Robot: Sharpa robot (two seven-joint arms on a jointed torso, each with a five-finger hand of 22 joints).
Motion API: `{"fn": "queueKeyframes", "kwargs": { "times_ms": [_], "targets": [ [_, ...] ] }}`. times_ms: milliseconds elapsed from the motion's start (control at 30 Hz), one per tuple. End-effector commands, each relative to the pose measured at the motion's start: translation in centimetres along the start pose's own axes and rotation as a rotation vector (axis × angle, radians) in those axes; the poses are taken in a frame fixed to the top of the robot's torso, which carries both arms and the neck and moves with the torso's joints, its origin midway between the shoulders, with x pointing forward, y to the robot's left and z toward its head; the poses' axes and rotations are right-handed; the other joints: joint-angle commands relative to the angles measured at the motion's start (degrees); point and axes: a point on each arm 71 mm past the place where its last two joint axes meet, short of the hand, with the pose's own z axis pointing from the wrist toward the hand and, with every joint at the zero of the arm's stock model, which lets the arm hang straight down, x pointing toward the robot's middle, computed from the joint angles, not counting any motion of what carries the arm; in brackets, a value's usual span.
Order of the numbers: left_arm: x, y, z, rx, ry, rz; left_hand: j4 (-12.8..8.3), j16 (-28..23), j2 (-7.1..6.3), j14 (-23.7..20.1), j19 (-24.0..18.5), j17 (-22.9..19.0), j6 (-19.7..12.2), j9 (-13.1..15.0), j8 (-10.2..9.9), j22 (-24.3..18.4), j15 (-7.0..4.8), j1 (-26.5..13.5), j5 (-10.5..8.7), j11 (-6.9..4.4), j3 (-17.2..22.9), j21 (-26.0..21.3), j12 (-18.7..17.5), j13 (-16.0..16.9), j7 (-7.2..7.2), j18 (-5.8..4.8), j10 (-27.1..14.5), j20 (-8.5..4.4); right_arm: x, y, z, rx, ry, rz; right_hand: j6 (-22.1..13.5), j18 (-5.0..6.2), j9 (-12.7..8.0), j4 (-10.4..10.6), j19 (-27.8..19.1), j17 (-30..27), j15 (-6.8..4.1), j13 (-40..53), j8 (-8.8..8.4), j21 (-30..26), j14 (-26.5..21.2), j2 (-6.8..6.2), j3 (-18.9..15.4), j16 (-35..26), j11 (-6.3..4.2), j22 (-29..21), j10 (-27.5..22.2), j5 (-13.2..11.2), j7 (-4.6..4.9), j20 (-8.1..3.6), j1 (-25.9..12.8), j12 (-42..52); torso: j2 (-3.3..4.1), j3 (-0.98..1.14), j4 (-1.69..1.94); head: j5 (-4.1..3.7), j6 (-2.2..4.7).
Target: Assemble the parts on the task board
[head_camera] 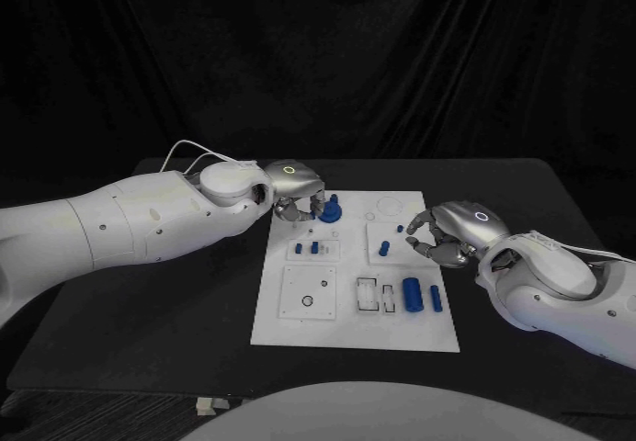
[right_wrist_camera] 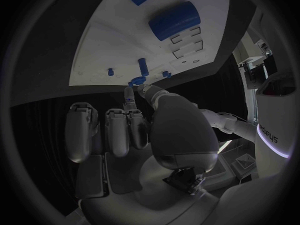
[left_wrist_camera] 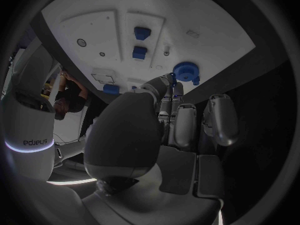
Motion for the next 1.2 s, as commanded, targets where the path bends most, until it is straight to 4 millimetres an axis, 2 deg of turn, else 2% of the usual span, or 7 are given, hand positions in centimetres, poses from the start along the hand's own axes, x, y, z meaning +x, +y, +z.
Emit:
{"fn": "queueKeyframes", "kwargs": {
  "times_ms": [33,500,1200],
  "targets": [
    [0.6,-0.2,-0.1,0.005,0.019,-0.008,0.05,-0.25,-0.01,-0.2,0.32,-0.18,-0.11,-0.06,-0.24,9.51,-0.08,-0.48,-0.31,0.03,0.32,-0.24,-0.21,0.08,-0.18,0.63,0.48,-0.11,0.1,0.0,0.0,0.004,0.001,0.002,0.36,0.22,-0.09,-0.1,1.83,0.5,-0.12,7.96,-0.26,-0.18,3.35,0.06,0.39,-0.26,-0.28,11.8,2.85,0.21,-0.16,-0.42,0.47,-0.19,0.16,-0.02,-0.04,0.19,0.01],
    [1.7,0.0,-0.4,-0.013,0.016,-0.019,0.01,-0.27,-0.11,-0.22,0.3,-0.22,-0.14,-0.09,-0.33,9.5,-0.09,-0.57,-0.44,0.02,0.33,-0.31,-0.23,0.11,-0.18,0.64,0.84,-0.12,0.1,0.0,0.0,0.005,-0.001,0.003,0.36,0.22,-0.09,-0.1,1.83,0.5,-0.12,7.96,-0.26,-0.18,3.35,0.06,0.39,-0.26,-0.28,11.8,2.85,0.21,-0.16,-0.42,0.47,-0.19,-0.01,-0.01,0.03,0.05,0.01],
    [2.9,-0.3,0.3,-0.019,0.047,-0.031,-0.13,-0.51,-0.16,-0.4,0.12,-0.67,-0.27,-0.15,-0.54,9.41,-0.11,-0.58,-0.39,-0.03,0.44,-0.69,-0.23,0.2,-0.2,0.71,1.48,-0.14,0.0,-0.3,-0.2,0.012,0.0,0.001,0.34,0.22,-0.13,-0.18,1.83,0.44,-0.06,7.91,-0.33,-0.19,3.34,0.1,0.5,-0.29,-0.22,11.8,2.83,0.25,-0.07,-0.38,0.62,-0.25,-0.01,-0.01,-0.03,0.08,0.01]
  ]
}}
